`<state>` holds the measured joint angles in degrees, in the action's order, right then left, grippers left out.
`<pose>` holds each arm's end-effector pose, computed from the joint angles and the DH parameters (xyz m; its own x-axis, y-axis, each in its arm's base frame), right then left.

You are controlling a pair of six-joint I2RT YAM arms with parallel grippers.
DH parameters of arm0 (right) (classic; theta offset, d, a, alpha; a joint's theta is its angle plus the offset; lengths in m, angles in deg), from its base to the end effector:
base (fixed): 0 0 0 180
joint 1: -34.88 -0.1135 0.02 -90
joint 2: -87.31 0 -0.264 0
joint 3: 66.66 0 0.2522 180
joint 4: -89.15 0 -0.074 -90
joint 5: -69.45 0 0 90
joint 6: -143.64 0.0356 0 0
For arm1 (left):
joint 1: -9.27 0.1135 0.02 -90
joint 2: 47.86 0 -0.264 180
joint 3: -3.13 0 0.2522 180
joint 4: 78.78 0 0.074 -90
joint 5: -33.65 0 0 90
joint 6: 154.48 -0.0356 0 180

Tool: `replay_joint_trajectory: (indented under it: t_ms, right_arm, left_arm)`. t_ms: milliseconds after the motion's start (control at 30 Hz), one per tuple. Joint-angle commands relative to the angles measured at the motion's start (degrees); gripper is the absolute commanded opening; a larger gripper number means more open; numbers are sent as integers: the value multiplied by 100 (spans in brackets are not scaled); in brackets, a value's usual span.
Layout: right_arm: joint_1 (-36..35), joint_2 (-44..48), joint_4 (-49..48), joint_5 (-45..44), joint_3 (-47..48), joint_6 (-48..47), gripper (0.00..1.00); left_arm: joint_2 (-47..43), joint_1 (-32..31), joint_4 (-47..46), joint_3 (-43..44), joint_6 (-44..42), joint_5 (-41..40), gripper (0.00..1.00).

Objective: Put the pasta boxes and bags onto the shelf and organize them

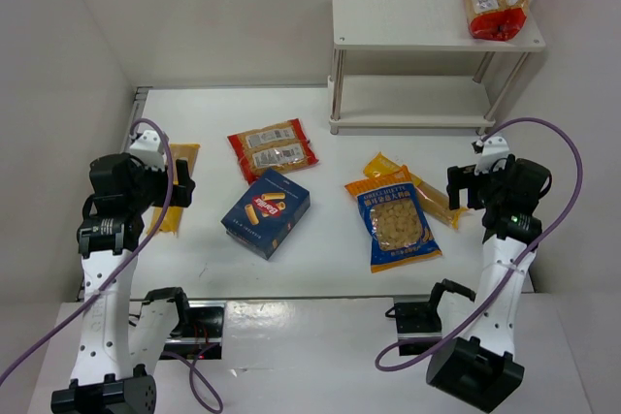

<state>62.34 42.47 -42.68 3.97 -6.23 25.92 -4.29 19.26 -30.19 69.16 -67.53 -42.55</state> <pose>0.1536 -0.0631 0.3101 -0.4738 -0.2307 -0.8499 -0.1256 0.9729 -0.1941 0.1583 0.0193 0.3440 -0.4309 -0.0234 -0.9021 0.0655 0.9962 -0.0571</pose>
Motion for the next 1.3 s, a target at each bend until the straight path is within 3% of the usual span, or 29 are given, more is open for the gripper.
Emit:
replay_joint_trajectory:
  t_ms: [0, 100, 233, 367, 433, 533, 733, 900, 1267]
  right_arm:
    - [40, -288, 398, 650, 394, -374, 100]
    - [-196, -491, 716, 652, 964, -410, 100]
    - [-636, -483, 716, 98, 1177, -164, 100]
    - [-637, -482, 900, 431, 1230, -163, 100]
    - [-637, -482, 822, 432, 1177, -163, 100]
    - [-637, -534, 769, 432, 1063, -163, 100]
    - [-637, -596, 769, 432, 940, -277, 100]
    - [-637, -710, 769, 370, 887, -277, 100]
    - [-637, -825, 654, 370, 940, -277, 100]
  left_arm:
    - [-147, 37, -46, 99, -91, 8, 100]
    - [-69, 37, -46, 99, -91, 174, 100]
    - [921, -260, 76, 300, -283, 27, 100]
    - [2302, -876, -28, 441, -345, -1386, 100]
    - [3058, -877, -274, 495, -345, -2099, 100]
    - [3754, -447, -713, 547, -486, -2276, 100]
    - [4406, 361, -1311, 688, -767, -2163, 98]
    - [4835, 564, -1250, 741, -986, -1583, 98]
    - [5012, 784, -1066, 399, -1365, -1090, 99]
